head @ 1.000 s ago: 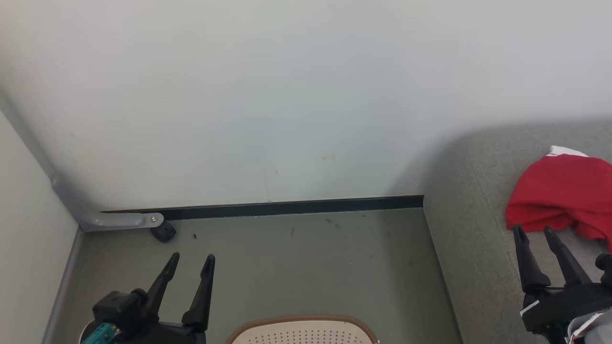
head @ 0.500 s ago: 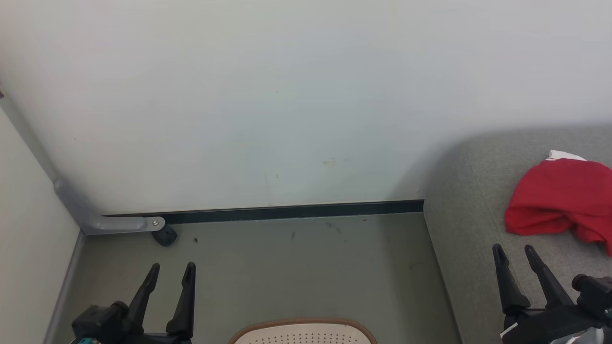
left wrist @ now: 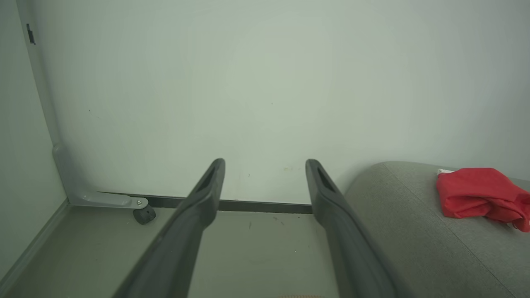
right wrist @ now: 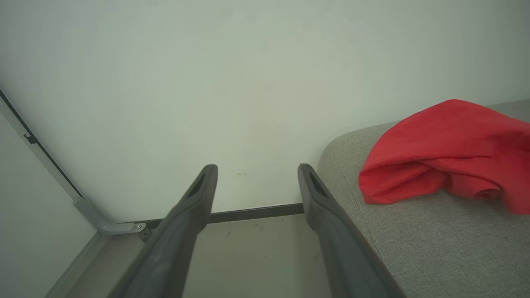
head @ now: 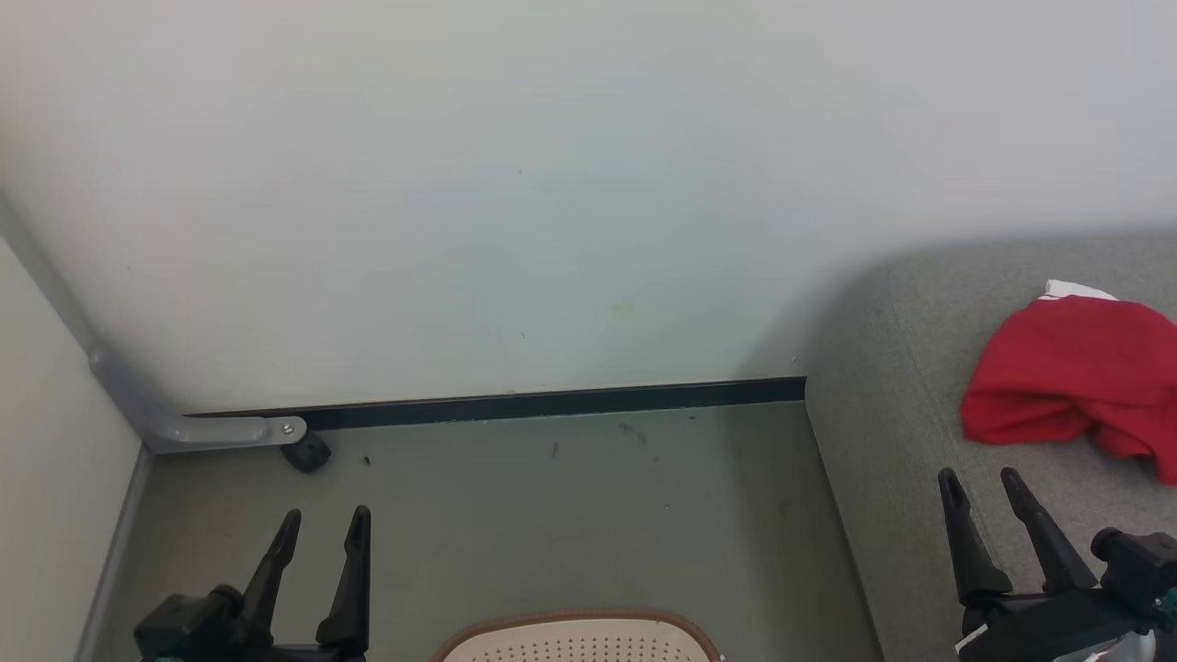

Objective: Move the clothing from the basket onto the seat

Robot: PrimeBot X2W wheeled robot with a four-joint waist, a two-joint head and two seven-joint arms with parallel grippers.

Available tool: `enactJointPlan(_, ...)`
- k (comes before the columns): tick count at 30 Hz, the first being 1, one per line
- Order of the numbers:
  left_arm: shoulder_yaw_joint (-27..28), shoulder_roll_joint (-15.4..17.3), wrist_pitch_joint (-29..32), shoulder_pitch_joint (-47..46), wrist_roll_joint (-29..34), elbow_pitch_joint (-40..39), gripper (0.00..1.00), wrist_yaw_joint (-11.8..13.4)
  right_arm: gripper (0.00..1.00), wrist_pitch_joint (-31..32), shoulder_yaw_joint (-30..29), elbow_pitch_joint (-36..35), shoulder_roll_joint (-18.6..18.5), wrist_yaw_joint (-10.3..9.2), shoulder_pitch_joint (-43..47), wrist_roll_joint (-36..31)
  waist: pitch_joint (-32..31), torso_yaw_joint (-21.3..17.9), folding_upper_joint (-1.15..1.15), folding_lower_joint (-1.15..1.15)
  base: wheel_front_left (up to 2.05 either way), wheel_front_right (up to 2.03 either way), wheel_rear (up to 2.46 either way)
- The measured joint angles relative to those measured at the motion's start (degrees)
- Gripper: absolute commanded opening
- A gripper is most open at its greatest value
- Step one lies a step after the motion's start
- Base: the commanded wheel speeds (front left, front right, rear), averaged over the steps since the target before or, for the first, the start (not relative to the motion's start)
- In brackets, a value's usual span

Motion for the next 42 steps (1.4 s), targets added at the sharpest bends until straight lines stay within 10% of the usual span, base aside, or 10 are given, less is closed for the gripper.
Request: enactJointPlan(42,-5.7,0.3,5.8,-10.4,3.5,16.2,1.0,-7.6,1.0,-0.1,-0.7,-3.2,3.3,0.04,-7.3,-3.2,17.1,-7.9,0.01,0.01,0.0,0.0,0.0)
